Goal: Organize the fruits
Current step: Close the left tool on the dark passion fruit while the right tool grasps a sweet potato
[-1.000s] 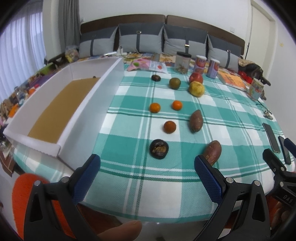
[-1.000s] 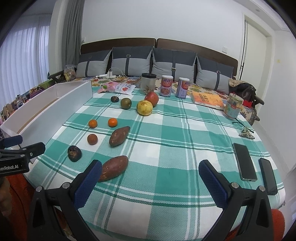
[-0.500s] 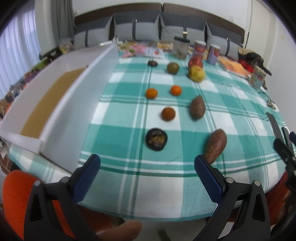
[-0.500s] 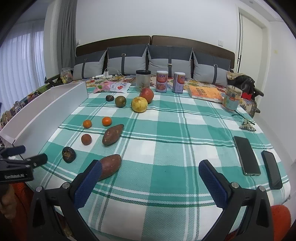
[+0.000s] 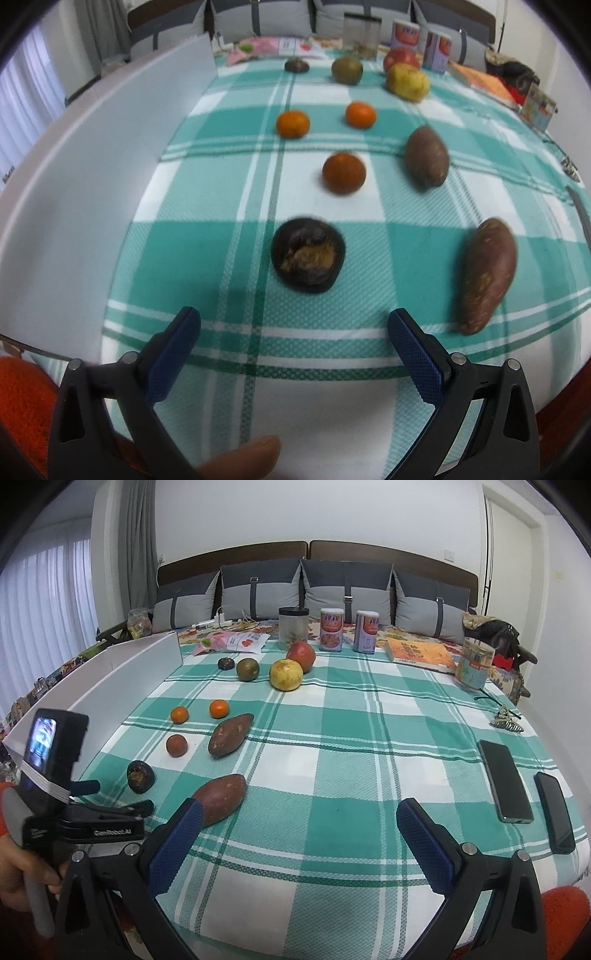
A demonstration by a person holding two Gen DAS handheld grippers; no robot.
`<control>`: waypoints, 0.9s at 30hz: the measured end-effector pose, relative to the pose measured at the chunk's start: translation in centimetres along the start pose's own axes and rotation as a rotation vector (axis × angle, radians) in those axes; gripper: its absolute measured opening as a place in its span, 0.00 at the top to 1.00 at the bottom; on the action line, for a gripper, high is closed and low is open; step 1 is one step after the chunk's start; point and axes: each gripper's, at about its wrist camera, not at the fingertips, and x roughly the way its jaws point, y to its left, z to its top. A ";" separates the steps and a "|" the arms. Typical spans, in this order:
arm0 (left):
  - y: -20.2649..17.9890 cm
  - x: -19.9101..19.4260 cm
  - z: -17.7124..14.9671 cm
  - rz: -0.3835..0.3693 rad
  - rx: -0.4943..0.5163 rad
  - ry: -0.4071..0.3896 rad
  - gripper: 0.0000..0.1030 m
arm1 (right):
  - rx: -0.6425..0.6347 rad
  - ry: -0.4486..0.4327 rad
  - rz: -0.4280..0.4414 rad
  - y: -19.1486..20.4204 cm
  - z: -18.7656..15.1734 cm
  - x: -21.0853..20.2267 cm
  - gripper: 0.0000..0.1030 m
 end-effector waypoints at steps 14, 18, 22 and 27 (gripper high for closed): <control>1.7 -0.6 2.1 -0.182 -0.004 -0.017 0.02 | 0.024 0.047 0.013 -0.4 -0.4 1.2 0.00; 1.0 -0.2 3.5 -0.159 0.057 -0.044 0.04 | 0.025 0.061 0.014 -0.5 -0.6 1.5 0.00; 0.9 0.8 3.4 -0.179 0.069 0.001 0.60 | 0.050 0.084 0.022 -1.0 -0.9 1.9 0.00; 1.3 0.4 2.9 -0.147 0.080 -0.042 0.61 | 0.098 0.141 0.060 -1.6 -0.7 3.2 0.00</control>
